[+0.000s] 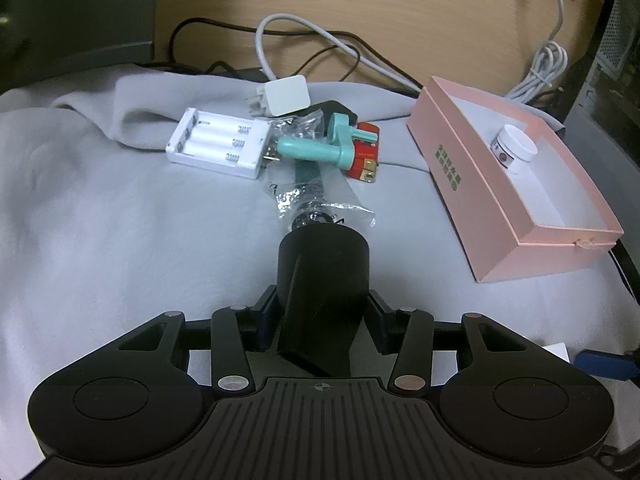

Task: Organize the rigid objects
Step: 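Grasp the white USB-C cable box with the right gripper while the left holds the black cup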

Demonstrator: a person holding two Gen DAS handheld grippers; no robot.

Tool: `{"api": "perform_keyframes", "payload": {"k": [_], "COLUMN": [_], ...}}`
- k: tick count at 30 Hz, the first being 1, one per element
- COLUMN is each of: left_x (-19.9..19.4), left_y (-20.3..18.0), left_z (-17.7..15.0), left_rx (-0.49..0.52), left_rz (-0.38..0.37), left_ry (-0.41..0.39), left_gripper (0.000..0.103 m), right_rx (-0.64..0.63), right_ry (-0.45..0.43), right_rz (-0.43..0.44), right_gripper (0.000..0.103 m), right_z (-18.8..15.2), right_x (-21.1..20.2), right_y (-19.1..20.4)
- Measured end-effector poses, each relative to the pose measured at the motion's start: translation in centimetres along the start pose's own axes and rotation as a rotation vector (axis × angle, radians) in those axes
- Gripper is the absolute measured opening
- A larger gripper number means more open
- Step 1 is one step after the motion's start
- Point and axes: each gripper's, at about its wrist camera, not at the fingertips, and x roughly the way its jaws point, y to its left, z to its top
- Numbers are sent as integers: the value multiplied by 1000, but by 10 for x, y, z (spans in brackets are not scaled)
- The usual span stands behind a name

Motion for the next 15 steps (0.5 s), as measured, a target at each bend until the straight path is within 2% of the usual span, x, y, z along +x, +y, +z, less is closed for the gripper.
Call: {"api": "perform_keyframes", "payload": {"k": [3,5,7,10,12,15], "left_x": [-1,-1,-2,-3,-4,-9], "left_y": [1,1,2,2,0,-9], "left_z": [-1,-1,-3,-7,-8,-14], "left_rx": [-11,-16,-20,-37,-12,55], "left_rz": [-6,-7,-9,-9,-10,-44], "left_ry": [-5,-7,-19,-43,-46,-37], "left_gripper": [50,50,50,50,49,49], "right_rx": [4,1,-22,-104,-122,-125], "right_ry": [32,59,58,61,70,69], "right_rz": [-11,-25,-47,-63,-66,-84], "right_gripper": [99,95,84,73,69,69], "right_z": [9,13,13,10,9,8], "right_x": [14,25,28,24,15,0], "right_y": [10,15,19,22,20,10]}}
